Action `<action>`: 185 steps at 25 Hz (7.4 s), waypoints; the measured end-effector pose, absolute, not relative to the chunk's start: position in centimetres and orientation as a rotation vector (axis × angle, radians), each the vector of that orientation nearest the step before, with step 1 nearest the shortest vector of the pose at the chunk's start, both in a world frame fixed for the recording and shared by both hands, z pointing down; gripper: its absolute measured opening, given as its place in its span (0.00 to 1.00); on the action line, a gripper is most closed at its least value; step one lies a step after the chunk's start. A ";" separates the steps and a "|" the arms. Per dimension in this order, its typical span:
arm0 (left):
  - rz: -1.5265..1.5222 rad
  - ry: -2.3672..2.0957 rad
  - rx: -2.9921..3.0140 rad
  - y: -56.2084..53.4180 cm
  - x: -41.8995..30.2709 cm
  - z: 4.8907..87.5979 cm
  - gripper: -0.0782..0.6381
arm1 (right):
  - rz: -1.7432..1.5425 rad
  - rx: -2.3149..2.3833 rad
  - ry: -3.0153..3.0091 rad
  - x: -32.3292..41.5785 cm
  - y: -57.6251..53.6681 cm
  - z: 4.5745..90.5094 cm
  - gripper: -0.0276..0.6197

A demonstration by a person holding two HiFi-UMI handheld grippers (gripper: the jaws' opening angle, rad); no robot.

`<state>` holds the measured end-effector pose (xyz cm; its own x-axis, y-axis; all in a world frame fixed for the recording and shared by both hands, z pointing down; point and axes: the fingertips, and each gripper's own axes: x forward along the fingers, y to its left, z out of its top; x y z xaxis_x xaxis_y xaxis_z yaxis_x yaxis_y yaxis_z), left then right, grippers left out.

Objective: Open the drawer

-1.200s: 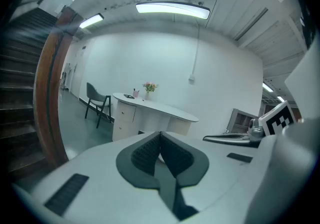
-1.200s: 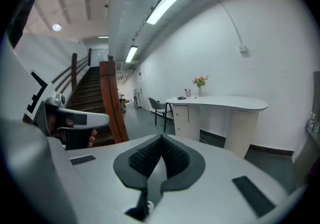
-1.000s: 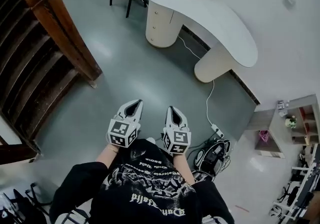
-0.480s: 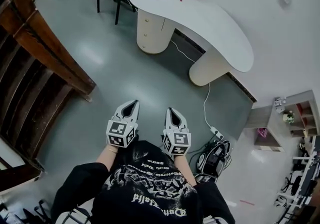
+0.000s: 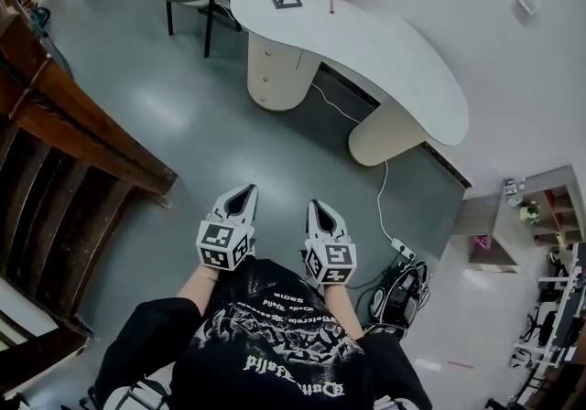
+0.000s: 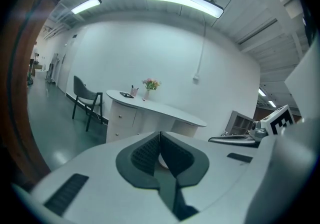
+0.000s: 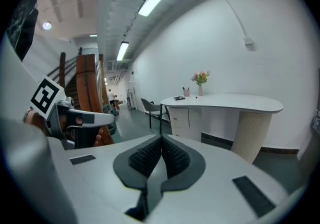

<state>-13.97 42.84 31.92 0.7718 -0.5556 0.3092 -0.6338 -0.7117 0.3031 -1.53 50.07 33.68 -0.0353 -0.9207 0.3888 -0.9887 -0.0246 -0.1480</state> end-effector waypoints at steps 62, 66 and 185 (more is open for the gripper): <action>0.418 -1.199 2.446 12.5 3.2 36.1 0.14 | 0.590 1.657 -2.385 15.0 12.4 35.6 0.08; 0.418 -1.227 2.427 11.2 4.5 36.6 0.14 | 0.594 1.607 -2.406 16.3 11.1 36.2 0.08; 0.740 -1.067 2.693 -23.0 9.9 66.5 0.14 | 0.978 1.767 -1.982 9.2 -4.4 61.4 0.08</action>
<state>9.88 -23.03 66.52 0.6246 -0.6020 0.4975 -0.6768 -0.7351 -0.0397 9.18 -4.41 61.42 -0.1902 -0.7477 0.6362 -0.9598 0.0055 -0.2806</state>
